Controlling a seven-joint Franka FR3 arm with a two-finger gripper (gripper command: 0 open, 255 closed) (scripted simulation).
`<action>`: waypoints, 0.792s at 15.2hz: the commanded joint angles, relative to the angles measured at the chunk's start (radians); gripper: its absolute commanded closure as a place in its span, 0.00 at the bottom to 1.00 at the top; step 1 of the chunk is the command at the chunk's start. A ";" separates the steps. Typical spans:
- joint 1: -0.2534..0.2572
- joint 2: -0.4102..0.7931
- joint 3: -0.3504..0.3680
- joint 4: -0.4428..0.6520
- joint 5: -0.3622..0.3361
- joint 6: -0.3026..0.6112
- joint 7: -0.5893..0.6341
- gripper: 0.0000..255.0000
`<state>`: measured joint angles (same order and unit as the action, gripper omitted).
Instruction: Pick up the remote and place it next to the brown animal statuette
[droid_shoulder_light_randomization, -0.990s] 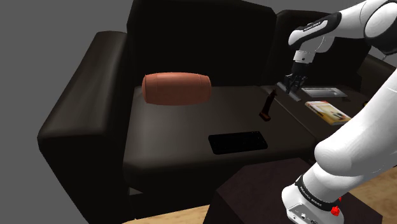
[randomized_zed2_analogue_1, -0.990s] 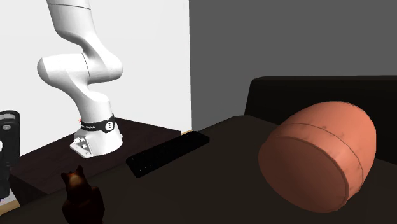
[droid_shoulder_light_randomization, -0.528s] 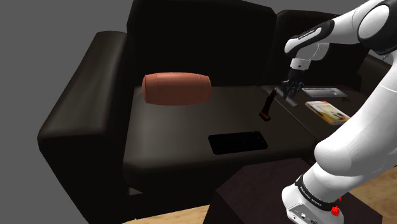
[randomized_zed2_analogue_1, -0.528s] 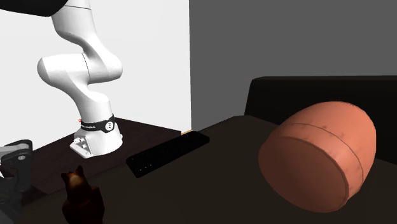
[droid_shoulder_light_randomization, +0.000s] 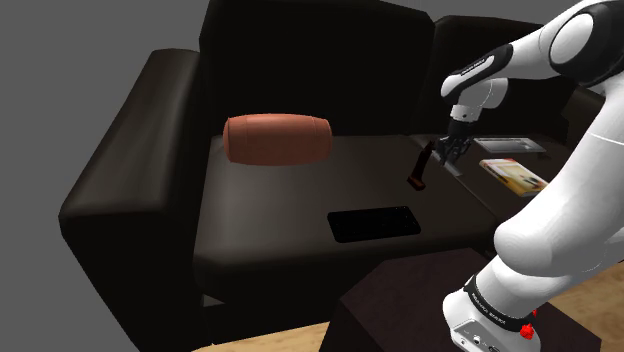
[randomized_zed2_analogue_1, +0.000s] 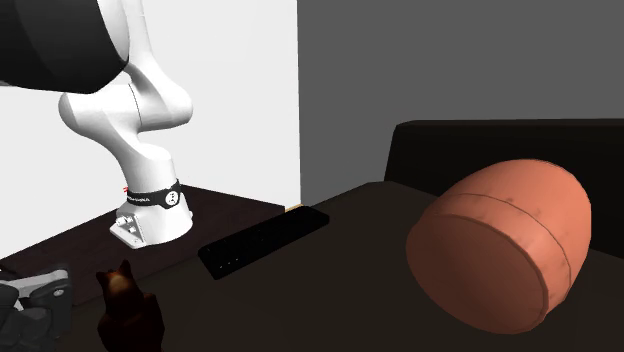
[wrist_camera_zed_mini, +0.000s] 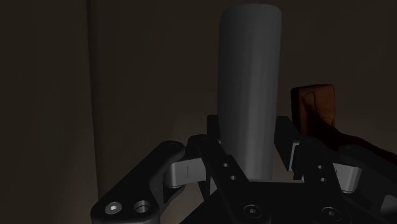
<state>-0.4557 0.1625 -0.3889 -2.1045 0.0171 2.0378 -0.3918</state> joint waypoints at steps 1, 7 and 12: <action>-0.003 0.018 0.001 -0.009 0.008 0.026 -0.006 1.00; -0.008 0.071 0.007 -0.032 0.031 0.099 -0.020 1.00; -0.015 0.120 0.015 -0.045 0.053 0.157 -0.033 1.00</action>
<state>-0.4708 0.2752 -0.3763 -2.1424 0.0661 2.1804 -0.4247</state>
